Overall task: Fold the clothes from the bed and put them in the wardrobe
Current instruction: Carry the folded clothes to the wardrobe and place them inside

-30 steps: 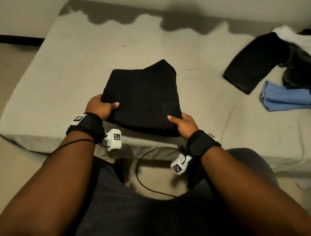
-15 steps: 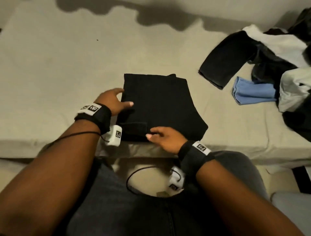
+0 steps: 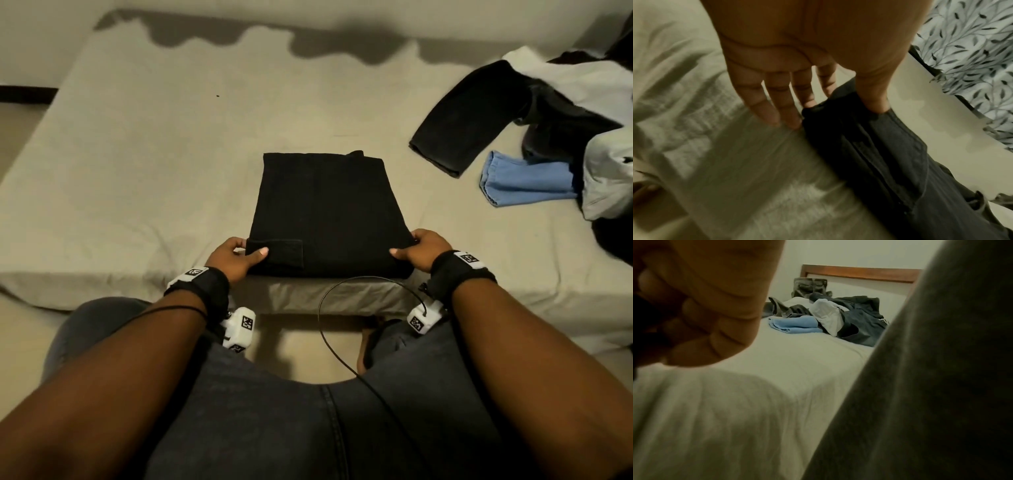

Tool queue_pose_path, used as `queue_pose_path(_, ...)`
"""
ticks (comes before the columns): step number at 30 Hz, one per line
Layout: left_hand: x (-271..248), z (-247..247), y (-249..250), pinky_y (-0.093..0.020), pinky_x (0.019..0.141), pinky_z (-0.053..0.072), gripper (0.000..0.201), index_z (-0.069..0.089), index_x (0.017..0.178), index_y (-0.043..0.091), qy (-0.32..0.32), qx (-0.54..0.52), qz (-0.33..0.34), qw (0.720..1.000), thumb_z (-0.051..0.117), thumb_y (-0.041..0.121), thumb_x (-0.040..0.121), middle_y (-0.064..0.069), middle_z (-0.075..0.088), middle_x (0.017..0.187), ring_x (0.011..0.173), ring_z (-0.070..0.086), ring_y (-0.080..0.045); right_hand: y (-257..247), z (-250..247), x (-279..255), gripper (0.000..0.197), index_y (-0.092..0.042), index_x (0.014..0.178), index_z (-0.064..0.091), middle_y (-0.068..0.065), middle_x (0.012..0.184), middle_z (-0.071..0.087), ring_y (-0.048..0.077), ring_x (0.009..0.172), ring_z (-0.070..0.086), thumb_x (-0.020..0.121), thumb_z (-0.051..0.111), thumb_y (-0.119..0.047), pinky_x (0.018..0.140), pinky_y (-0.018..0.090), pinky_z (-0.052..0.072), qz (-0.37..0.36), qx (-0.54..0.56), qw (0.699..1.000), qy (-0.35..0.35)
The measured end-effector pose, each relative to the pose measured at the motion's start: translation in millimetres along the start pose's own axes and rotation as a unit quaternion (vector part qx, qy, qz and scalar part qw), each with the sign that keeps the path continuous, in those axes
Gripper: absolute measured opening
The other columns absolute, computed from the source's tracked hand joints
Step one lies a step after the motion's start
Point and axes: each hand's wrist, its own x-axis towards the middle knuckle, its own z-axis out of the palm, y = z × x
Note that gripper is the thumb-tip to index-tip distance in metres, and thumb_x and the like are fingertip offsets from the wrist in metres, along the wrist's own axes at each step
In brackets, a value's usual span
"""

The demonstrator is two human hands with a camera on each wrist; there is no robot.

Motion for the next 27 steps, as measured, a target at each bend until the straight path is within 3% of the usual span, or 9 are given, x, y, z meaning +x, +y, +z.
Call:
queue_pose_path(2,-2.6,-4.7,5.0,-0.031,0.07,0.041,0.032,0.062,0.096,0.012,0.03,0.056,0.038,0.997,0.076,0.04,0.088,-0.005,0.064,0.087,0.085,0.061,-0.028,2.5,2.1,-2.2,0.048,-0.015,0.127,0.06,0.005,0.114,0.068,0.025,0.105,0.064,0.084,0.08,-0.018,0.092,0.03,0.047,-0.031,-0.025,0.999,0.0)
queue_pose_path(4,-3.6,-13.6,14.1,-0.033,0.064,0.035,0.033,0.056,0.083,0.012,0.068,0.098,0.066,0.991,0.073,0.039,0.091,-0.005,0.058,0.078,0.079,0.055,-0.028,7.1,-1.5,-2.7,0.041,-0.019,0.123,0.061,0.007,0.11,0.069,0.028,0.105,0.066,0.086,0.078,-0.019,0.089,0.029,0.047,-0.046,-0.022,0.996,0.074)
queue_pose_path(7,-1.8,-17.8,16.3,-0.033,0.071,0.037,0.037,0.051,0.079,0.015,0.079,0.132,0.042,0.987,0.073,0.042,0.09,-0.006,0.059,0.078,0.084,0.058,-0.032,14.6,-4.8,-3.8,0.029,-0.022,0.11,0.063,0.007,0.101,0.066,0.032,0.101,0.066,0.086,0.078,-0.027,0.087,0.032,0.049,-0.019,-0.008,0.992,0.126)
queue_pose_path(11,1.3,-15.5,14.0,-0.038,0.085,0.051,0.041,0.055,0.094,0.019,0.026,0.185,-0.009,0.982,0.076,0.052,0.083,-0.007,0.069,0.097,0.099,0.066,-0.033,11.9,1.6,-5.3,0.034,-0.02,0.122,0.062,0.01,0.12,0.067,0.032,0.112,0.063,0.091,0.073,-0.029,0.093,0.033,0.047,-0.011,-0.059,0.996,0.073)
queue_pose_path(14,5.7,-14.0,30.5,-0.041,0.095,0.053,0.07,0.049,0.135,0.025,0.023,0.139,0.022,0.99,0.082,0.048,0.078,-0.001,0.067,0.115,0.106,0.067,-0.029,0.1,-0.6,2.4,0.051,-0.022,0.132,0.059,0.006,0.123,0.068,0.027,0.108,0.064,0.085,0.077,-0.03,0.094,0.032,0.049,-0.006,-0.028,0.998,0.052)
queue_pose_path(16,10.4,-13.1,50.2,-0.038,0.096,0.052,0.081,0.045,0.145,0.027,0.002,0.117,0.043,0.992,0.082,0.053,0.078,-0.002,0.065,0.123,0.111,0.065,-0.027,-12.3,-2.4,9.7,0.062,-0.022,0.139,0.054,0.003,0.123,0.066,0.022,0.103,0.062,0.084,0.079,-0.032,0.091,0.03,0.047,-0.016,0.007,0.999,0.047)
queue_pose_path(20,49.1,-27.4,83.3,-0.036,0.097,0.049,0.083,0.046,0.147,0.025,-0.015,0.084,0.053,0.995,0.079,0.058,0.078,-0.005,0.06,0.137,0.119,0.061,-0.026,-37.3,-4.2,36.7,0.069,-0.023,0.144,0.051,0.001,0.122,0.062,0.022,0.11,0.063,0.085,0.075,-0.049,0.098,0.033,0.048,-0.044,0.04,0.993,0.097)
queue_pose_path(25,114.9,-32.8,102.4,-0.031,0.079,0.052,0.066,0.052,0.142,0.022,-0.034,-0.037,0.005,0.999,0.07,0.056,0.089,-0.002,0.066,0.122,0.098,0.068,-0.021,-75.3,-8.6,103.3,0.057,-0.018,0.143,0.052,-0.003,0.115,0.067,0.02,0.108,0.063,0.095,0.064,-0.047,0.093,0.03,0.044,-0.057,0.007,0.997,0.052)
queue_pose_path(27,135.0,-22.3,101.0,-0.03,0.077,0.054,0.053,0.062,0.129,0.019,-0.058,-0.046,-0.003,0.997,0.069,0.054,0.09,-0.003,0.07,0.119,0.096,0.07,-0.019,-86.8,-6.7,125.9,0.041,-0.017,0.127,0.064,0.0,0.112,0.066,0.022,0.107,0.062,0.096,0.063,-0.044,0.088,0.028,0.042,-0.058,-0.003,0.996,0.062)
